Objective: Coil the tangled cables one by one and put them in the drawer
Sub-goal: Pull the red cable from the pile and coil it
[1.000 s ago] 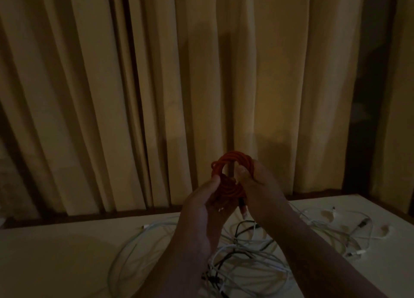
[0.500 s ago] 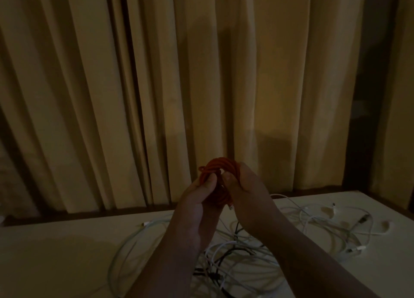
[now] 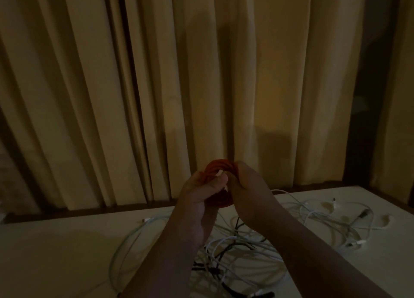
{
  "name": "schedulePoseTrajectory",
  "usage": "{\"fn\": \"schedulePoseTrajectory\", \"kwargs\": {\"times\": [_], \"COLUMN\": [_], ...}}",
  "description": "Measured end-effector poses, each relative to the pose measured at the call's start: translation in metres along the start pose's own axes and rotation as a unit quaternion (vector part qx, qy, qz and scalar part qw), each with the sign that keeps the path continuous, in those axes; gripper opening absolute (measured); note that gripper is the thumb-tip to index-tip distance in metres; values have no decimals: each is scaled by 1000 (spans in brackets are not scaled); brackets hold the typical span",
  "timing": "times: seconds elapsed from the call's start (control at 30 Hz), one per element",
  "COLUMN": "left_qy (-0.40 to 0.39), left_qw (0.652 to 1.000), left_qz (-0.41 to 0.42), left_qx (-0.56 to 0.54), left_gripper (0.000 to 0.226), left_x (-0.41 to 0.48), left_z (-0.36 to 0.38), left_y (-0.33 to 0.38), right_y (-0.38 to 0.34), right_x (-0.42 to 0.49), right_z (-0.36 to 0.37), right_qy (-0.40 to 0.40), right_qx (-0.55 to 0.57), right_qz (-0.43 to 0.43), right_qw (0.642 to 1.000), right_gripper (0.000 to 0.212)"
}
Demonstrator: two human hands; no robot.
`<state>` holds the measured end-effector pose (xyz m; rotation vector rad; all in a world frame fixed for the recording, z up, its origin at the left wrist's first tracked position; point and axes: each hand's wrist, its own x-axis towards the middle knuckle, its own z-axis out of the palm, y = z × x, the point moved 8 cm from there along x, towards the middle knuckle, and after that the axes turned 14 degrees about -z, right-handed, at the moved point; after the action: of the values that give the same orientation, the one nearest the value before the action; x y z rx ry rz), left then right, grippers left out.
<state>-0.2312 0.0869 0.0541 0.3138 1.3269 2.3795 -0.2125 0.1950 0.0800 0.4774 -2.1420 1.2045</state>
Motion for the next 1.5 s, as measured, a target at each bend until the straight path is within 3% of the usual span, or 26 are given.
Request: {"fn": "schedulePoseTrajectory", "kwargs": {"times": [0.17,0.3,0.5,0.57,0.63,0.97,1.0,1.07,1.13,1.27,1.4,1.5], "left_qy": [91,180,315,309,272,186,176,135,102,70,113,144], "left_qw": [996,978,879,858,847,802,809,855,906,963,959,942], "left_qz": [9,69,172,180,182,152,132,80,28,-7,29,74], "left_qx": [13,84,313,369,419,548,546,494,410,262,259,295], "left_gripper": [45,39,28,26,8,27,20,11,14,26,30,29], "left_x": [0,1,-18,-18,-18,-19,-17,-13,-8,-5,-4,-4], "left_z": [-8,-17,-18,-14,-6,-2,-6,-11,-15,-14,-14,-9], "left_y": [-2,0,20,26,30,49,50,46,39,32,30,30], "right_y": [4,6,-2,-1,0,-2,-2,-3,-5,1,13,15], "right_x": [1,0,-1,-1,-1,1,1,1,2,5,6,5], "right_z": [-5,-5,-8,-11,-12,-10,-9,-9,-13,-27,-32,-24], "right_qy": [19,22,32,31,18,-11,-18,-28,-26,11,45,63], "right_qx": [-38,-67,-120,-137,-169,-197,-203,-210,-212,-190,-87,69], "right_qz": [8,21,-8,-10,-6,-31,-35,-44,-50,-30,5,13], "right_qw": [999,997,992,990,985,980,978,976,976,981,995,996], "right_gripper": [17,17,16,16,14,8,8,10,13,5,5,15]}}
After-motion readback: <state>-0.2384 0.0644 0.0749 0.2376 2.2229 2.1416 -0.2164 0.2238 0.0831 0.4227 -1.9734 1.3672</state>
